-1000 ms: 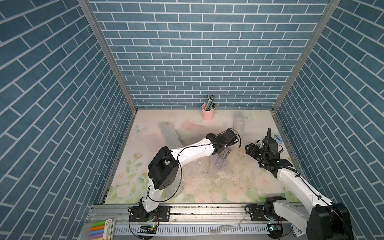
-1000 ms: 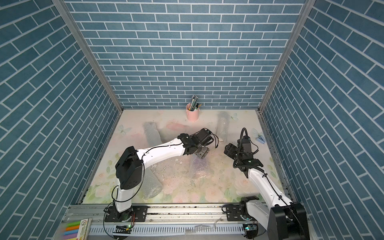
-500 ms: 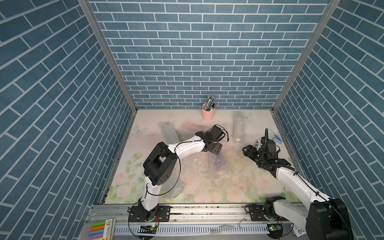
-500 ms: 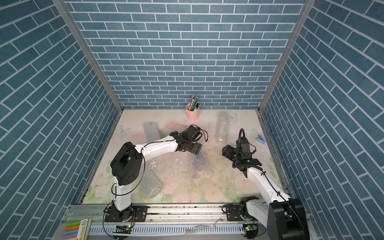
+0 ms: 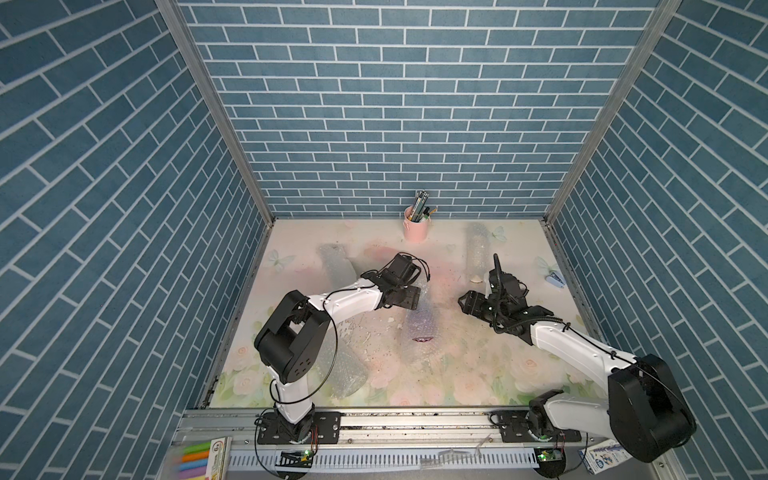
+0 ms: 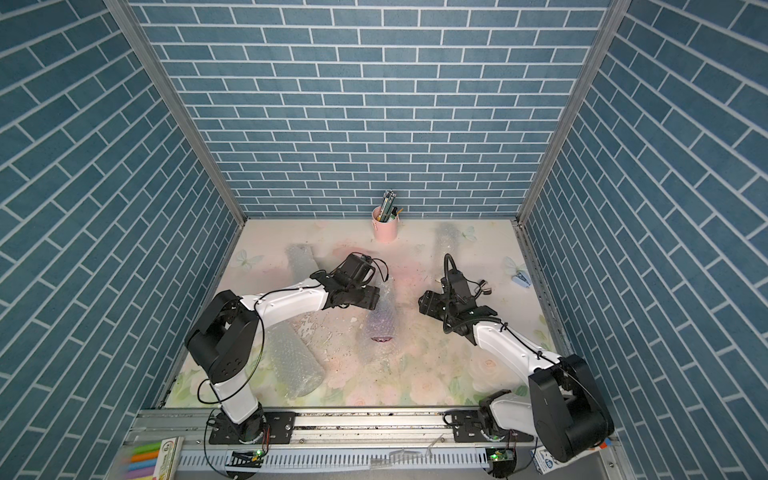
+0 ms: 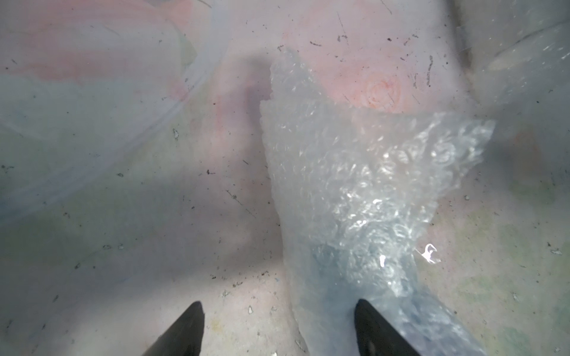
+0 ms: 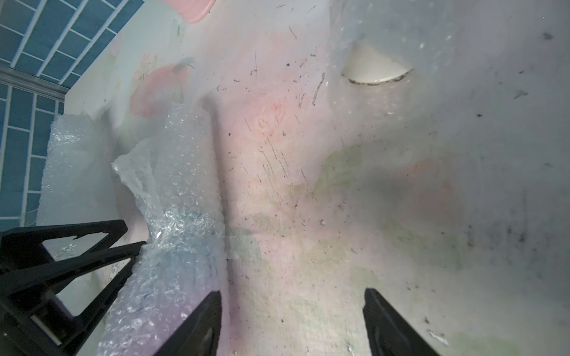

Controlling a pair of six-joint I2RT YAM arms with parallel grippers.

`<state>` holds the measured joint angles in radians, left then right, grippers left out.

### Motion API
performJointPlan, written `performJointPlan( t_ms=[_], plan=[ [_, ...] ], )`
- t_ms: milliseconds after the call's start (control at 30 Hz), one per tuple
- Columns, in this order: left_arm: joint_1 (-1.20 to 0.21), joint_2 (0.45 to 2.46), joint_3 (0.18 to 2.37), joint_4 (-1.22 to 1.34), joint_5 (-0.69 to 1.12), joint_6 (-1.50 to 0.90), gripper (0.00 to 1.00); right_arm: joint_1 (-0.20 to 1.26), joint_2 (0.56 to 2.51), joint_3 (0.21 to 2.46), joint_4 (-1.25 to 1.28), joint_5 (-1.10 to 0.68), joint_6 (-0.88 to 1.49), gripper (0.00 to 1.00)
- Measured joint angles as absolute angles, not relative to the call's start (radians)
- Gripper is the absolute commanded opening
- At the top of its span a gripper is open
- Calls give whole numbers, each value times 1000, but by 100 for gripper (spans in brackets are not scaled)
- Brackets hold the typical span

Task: Unwrap the vase from the bubble wrap
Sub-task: Unwrap the bubble wrap at the center of the board.

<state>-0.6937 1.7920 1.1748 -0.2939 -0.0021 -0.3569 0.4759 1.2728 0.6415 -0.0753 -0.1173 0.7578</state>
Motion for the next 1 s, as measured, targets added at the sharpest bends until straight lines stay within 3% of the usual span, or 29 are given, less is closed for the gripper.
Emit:
performJointPlan(
  t_ms=[533,1000],
  plan=[
    [-620,1769,1091,-294,2,-370,75,600,1463,654,127,-121,913,65],
    [-613,1761,1082,-329,2,-370,74,612,1591,719,319,-159,1079,47]
  ],
)
